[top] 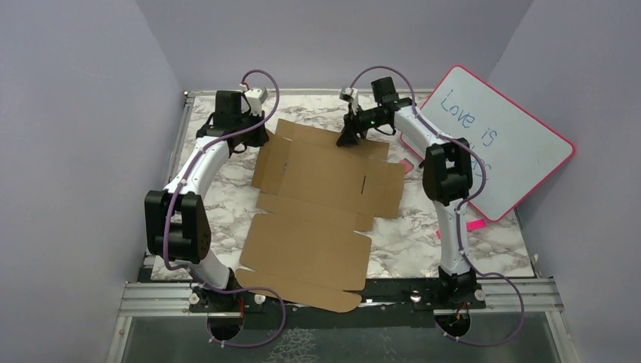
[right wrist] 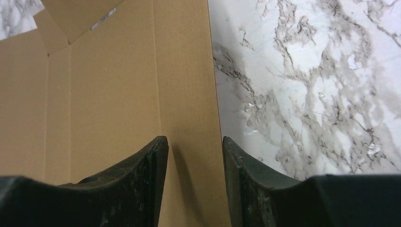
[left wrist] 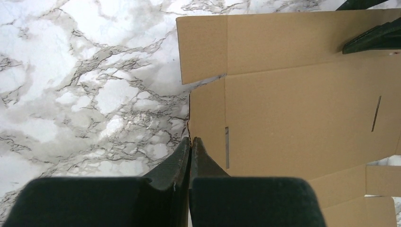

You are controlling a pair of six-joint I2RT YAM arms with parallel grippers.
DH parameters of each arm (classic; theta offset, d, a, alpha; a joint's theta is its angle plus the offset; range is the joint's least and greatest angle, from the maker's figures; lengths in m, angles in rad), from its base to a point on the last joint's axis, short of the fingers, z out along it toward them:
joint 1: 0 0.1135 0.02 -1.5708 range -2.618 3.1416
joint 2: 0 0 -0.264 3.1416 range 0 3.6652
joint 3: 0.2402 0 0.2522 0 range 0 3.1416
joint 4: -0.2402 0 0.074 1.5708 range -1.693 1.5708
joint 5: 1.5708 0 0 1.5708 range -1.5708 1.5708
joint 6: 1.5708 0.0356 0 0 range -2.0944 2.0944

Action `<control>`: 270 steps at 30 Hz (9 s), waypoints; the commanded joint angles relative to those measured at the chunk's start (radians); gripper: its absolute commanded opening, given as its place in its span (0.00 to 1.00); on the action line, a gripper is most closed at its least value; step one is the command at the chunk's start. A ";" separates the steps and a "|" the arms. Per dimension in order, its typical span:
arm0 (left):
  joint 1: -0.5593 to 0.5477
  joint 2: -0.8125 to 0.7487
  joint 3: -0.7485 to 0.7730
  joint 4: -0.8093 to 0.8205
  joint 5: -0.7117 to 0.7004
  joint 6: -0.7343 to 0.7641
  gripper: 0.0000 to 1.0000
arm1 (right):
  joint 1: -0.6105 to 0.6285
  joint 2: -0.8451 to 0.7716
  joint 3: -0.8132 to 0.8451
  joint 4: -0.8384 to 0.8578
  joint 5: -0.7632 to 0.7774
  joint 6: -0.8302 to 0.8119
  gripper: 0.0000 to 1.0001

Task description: Fold the paper box

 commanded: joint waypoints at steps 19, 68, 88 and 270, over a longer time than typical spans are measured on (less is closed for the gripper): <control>0.038 0.017 -0.011 0.039 -0.012 -0.031 0.04 | -0.005 -0.103 -0.018 -0.080 -0.049 -0.114 0.01; 0.112 -0.222 -0.051 0.146 0.130 -0.261 0.58 | 0.201 -0.607 -0.357 0.205 0.434 -0.644 0.02; 0.109 -0.443 -0.330 0.177 0.150 -0.334 0.58 | 0.383 -0.909 -0.891 0.605 0.636 -0.788 0.06; -0.169 -0.534 -0.710 0.616 -0.136 -0.504 0.04 | 0.639 -0.776 -1.322 1.216 1.012 -1.070 0.01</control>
